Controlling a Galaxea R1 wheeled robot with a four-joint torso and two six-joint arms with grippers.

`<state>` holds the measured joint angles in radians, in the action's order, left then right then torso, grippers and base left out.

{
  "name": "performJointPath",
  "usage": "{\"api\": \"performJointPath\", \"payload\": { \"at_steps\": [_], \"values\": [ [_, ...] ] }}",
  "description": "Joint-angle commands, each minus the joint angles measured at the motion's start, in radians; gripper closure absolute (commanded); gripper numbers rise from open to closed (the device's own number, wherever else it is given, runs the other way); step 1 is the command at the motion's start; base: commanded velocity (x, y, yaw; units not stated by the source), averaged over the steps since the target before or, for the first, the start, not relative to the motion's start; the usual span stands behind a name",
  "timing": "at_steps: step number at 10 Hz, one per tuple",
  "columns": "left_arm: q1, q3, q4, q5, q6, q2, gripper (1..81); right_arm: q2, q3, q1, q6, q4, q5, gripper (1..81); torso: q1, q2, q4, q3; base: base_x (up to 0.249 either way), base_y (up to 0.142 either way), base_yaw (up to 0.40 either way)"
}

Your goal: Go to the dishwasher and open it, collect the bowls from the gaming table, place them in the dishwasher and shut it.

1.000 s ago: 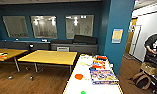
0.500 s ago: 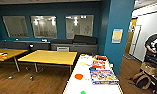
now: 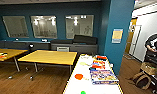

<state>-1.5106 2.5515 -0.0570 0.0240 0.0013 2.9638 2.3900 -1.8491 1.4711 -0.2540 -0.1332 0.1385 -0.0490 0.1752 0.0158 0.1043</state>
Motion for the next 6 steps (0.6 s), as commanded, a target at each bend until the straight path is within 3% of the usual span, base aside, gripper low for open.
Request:
{"api": "performJointPath", "payload": {
  "at_steps": [1, 4, 6],
  "values": [
    [0.059, -0.013, 0.005, -0.05, 0.0, -0.001, 1.0, -0.268, 0.277, -0.194, -0.09, 0.021, -0.01, 1.0, 0.0, 0.0, 0.0, 0.0, 0.0, 0.0, 0.0],
    [0.059, -0.013, 0.006, -0.05, 0.0, -0.001, 1.0, -0.433, 0.443, -0.316, -0.137, 0.024, -0.022, 1.0, 0.0, 0.0, 0.0, 0.0, 0.0, 0.0, 0.0],
    [0.059, -0.013, 0.012, -0.05, 0.0, 0.0, 1.0, -0.495, 0.524, -0.39, -0.152, 0.041, -0.037, 1.0, 0.0, 0.0, 0.0, 0.0, 0.0, 0.0, 0.0]
  ]
}}
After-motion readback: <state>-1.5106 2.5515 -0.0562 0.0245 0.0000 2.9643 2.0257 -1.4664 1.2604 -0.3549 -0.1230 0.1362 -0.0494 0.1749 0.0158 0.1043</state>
